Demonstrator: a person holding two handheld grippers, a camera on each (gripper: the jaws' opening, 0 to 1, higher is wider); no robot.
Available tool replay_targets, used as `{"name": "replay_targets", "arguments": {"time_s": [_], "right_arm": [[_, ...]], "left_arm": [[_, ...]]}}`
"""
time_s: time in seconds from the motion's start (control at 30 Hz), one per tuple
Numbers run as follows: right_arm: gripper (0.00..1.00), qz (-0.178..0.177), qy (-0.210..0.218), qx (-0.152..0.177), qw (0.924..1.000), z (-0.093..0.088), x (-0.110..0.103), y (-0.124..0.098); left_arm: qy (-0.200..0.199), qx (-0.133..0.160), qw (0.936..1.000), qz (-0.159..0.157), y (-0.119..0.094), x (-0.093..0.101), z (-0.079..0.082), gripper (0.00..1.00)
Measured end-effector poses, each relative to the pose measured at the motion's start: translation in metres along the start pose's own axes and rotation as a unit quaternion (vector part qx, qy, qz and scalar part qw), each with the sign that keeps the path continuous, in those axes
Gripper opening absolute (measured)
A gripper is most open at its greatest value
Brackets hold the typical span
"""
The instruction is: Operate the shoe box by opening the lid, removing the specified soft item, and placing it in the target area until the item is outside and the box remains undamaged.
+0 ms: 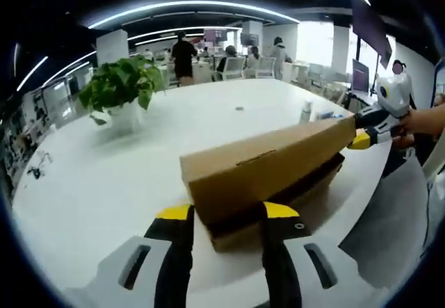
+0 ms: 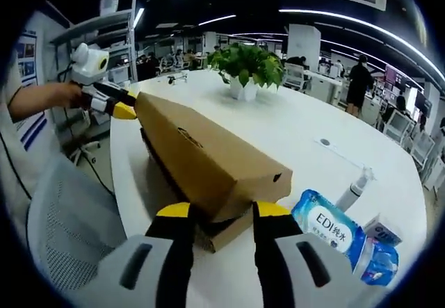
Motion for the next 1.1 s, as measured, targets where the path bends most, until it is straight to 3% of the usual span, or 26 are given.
{"name": "replay_targets", "arguments": {"time_s": [0.53,1.1], "right_arm": [[0.36,0.014,0.003,-0.030,0.9995,-0.020,-0.005,0.008],[0.34,0.000,0.055,-0.051,0.9972,-0.039,0.000,0.023]], "left_arm": [[-0.007,-0.026,0.9994,-0.023,0.012,0.009,-0.023,0.40],[-0.012,-0.062,0.9972,-0.041,0.026,0.017,-0.043,0.41]]}}
Point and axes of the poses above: the point that each gripper's makers call its tool centre point, and the gripper's own axes: y roughly forward along the fingers, x roughly to its right, z roughly out of its top, the point moved 3 cm from there along -y, roughly backward along the fingers, and after that the axes turned 14 degrees about y, right-handed, at the moved point
